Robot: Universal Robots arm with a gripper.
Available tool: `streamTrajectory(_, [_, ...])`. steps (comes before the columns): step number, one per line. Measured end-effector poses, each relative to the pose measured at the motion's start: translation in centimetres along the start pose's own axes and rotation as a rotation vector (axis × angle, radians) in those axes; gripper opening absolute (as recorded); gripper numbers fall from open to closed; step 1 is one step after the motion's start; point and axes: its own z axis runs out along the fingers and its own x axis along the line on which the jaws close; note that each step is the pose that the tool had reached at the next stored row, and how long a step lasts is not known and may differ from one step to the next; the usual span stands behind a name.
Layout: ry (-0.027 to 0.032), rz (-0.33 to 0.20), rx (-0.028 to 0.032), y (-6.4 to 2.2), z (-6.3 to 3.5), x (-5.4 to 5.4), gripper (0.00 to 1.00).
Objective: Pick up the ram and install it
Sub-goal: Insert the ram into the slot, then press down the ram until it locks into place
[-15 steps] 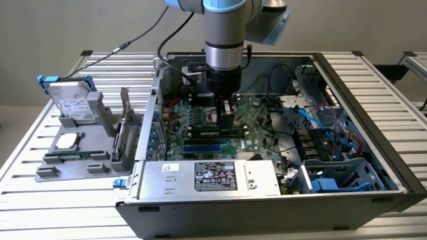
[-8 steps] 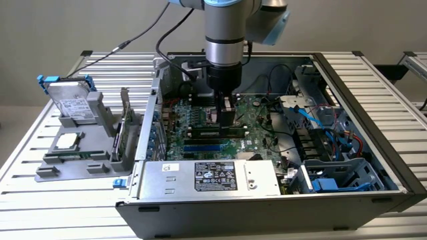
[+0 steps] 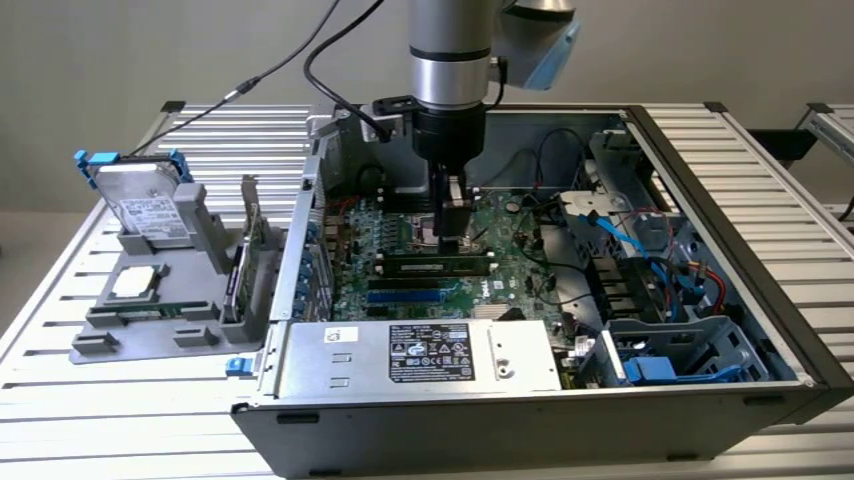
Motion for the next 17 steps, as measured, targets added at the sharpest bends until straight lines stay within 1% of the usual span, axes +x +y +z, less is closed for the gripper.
streamTrajectory(1, [0.0,0.0,0.0,0.0,0.0,0.0,0.43])
streamTrajectory(3, [0.0002,0.0,-0.0001,0.0,-0.01,0.0,0.31])
streamTrajectory(4, [0.0002,0.0,-0.0001,0.0,-0.01,0.0,0.31])
streamTrajectory(5, [0.0002,0.0,-0.0001,0.0,-0.01,0.0,0.19])
streamTrajectory(6, [0.0002,0.0,-0.0001,0.0,-0.01,0.0,0.19])
streamTrajectory(7, [0.0002,0.0,-0.0002,0.0,-0.01,0.01,0.13])
streamTrajectory(8, [0.0002,0.0,-0.0001,0.0,-0.01,0.0,0.1])
streamTrajectory(17, [0.0002,0.0,-0.0001,0.0,-0.01,0.0,0.1])
